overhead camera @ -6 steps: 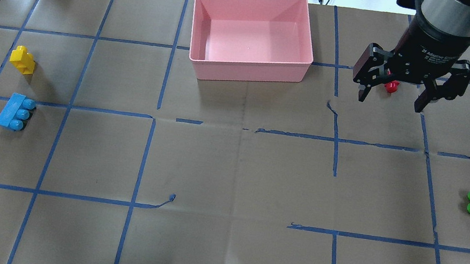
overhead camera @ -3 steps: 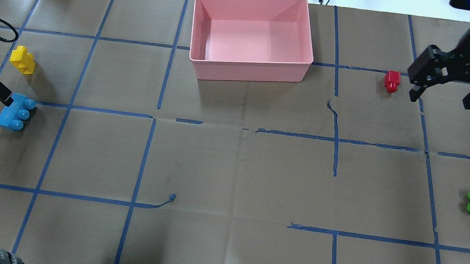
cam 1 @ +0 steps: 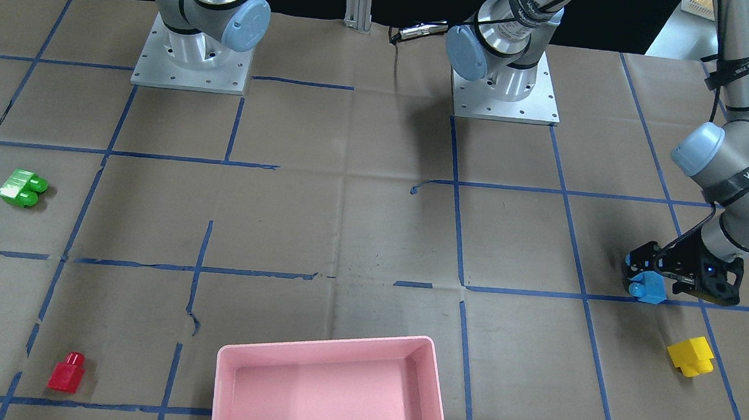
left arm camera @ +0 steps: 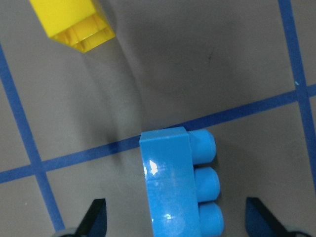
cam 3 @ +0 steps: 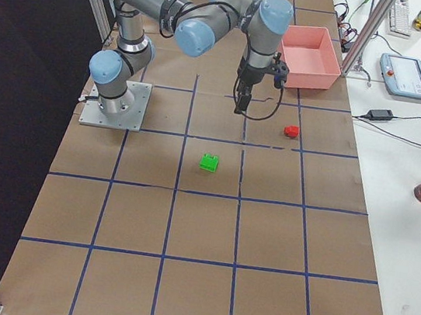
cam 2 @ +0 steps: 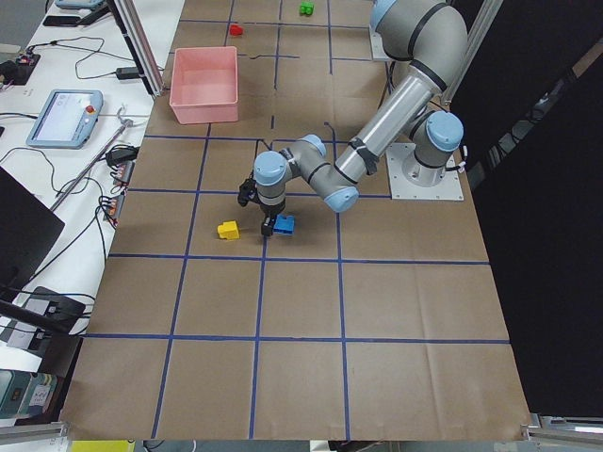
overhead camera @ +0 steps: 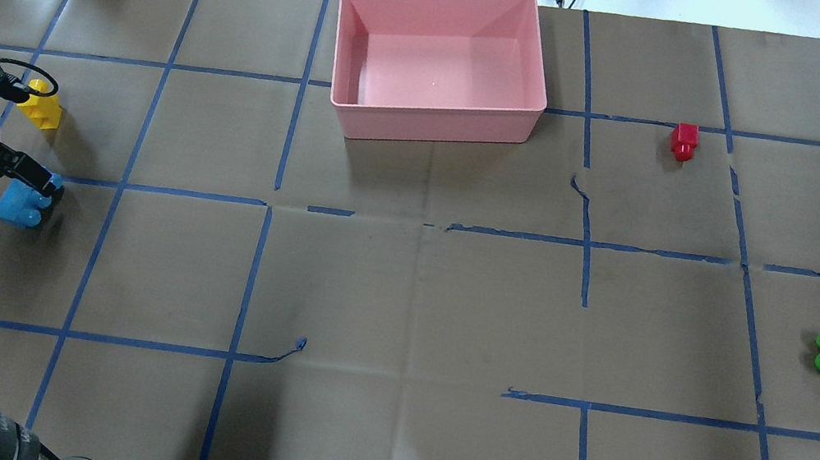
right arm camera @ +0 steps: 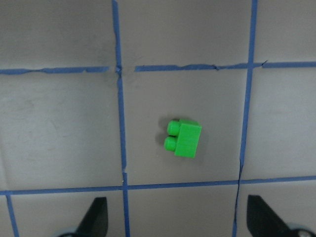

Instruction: Put all blocks into box

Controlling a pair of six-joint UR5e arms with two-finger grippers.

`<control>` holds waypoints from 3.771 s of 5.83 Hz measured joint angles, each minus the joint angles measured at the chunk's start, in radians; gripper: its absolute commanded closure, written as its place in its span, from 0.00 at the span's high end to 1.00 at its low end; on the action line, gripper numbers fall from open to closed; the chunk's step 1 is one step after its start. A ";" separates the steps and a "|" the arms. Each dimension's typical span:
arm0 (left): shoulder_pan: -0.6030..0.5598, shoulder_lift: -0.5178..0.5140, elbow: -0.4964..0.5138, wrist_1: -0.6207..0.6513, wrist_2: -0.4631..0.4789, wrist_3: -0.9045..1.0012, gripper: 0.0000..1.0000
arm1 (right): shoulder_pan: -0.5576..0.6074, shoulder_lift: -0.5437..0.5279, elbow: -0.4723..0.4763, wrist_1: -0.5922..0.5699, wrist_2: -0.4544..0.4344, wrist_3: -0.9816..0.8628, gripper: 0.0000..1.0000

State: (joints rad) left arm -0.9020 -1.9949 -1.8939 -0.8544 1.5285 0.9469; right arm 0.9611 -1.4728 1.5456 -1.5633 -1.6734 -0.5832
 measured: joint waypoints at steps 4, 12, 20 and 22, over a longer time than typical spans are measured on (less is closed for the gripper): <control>0.000 -0.033 0.016 -0.009 0.014 -0.010 0.00 | -0.092 0.062 0.361 -0.486 0.019 -0.127 1.00; -0.432 -0.065 0.534 -0.438 -0.117 -0.785 0.00 | -0.098 0.197 0.489 -0.626 0.037 0.078 0.99; -0.755 -0.333 0.801 -0.181 -0.175 -1.017 0.99 | -0.106 0.189 0.455 -0.616 -0.034 0.088 0.23; -0.673 -0.255 0.761 -0.216 -0.175 -0.990 0.99 | -0.070 0.139 0.318 -0.489 -0.023 0.095 0.23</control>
State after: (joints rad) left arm -1.5750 -2.2504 -1.1332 -1.0704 1.3530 -0.0435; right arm 0.8910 -1.3334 1.8639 -2.0523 -1.6966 -0.4883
